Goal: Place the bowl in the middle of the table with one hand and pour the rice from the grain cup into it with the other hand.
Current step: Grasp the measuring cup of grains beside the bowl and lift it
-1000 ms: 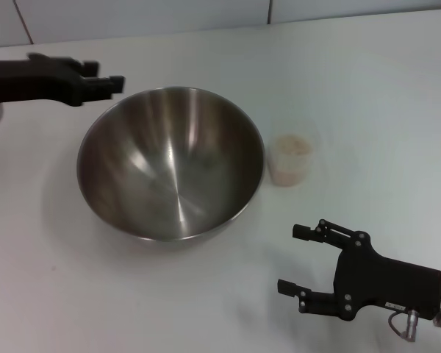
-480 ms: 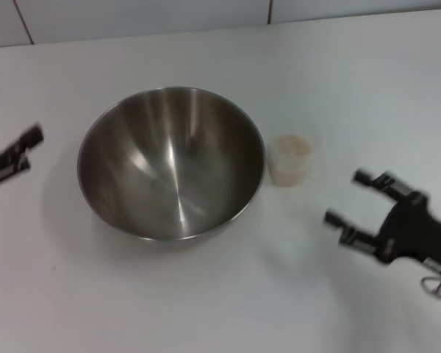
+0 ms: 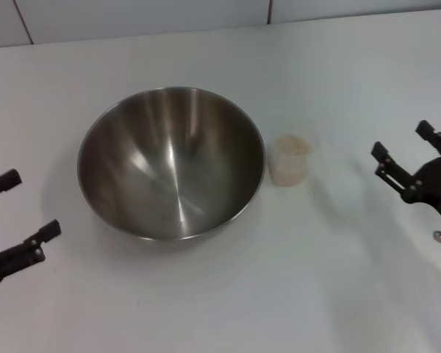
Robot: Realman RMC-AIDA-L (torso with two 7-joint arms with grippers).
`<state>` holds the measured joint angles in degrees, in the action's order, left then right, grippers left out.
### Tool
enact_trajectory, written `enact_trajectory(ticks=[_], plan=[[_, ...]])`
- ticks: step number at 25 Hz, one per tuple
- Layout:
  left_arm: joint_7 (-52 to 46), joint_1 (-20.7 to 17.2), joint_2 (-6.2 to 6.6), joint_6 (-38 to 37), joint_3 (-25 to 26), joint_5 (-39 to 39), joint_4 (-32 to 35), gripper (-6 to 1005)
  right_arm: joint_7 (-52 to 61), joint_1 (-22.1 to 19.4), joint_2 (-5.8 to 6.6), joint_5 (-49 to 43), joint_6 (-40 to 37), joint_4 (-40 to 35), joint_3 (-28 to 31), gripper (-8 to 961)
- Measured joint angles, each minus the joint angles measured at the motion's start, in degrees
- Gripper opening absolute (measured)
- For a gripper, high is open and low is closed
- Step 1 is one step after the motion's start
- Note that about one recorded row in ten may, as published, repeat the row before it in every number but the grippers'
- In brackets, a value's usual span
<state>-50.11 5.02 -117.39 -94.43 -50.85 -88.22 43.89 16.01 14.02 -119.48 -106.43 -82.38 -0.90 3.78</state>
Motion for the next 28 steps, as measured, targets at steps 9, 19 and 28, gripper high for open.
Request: enact_trajectory(ticks=[9,19,28], plan=[[-14.73,1.61,-0.91,0.69,-0.39,-8.52,14.56,866,-2.91,3.83,0.02,-1.28,7.52,3.18,-0.18,824],[-18.05,3.15,-0.94,0.75,-0.48,-11.16,17.30,866,-2.92,6.58,-0.11,-1.95,12.88,4.09,-0.07,823],[-18.11,3.34,-1.06,0.73,-0.57,-12.27,17.30,866,-4.59,8.99,-0.14,-1.50,14.93,5.28,0.90,823]])
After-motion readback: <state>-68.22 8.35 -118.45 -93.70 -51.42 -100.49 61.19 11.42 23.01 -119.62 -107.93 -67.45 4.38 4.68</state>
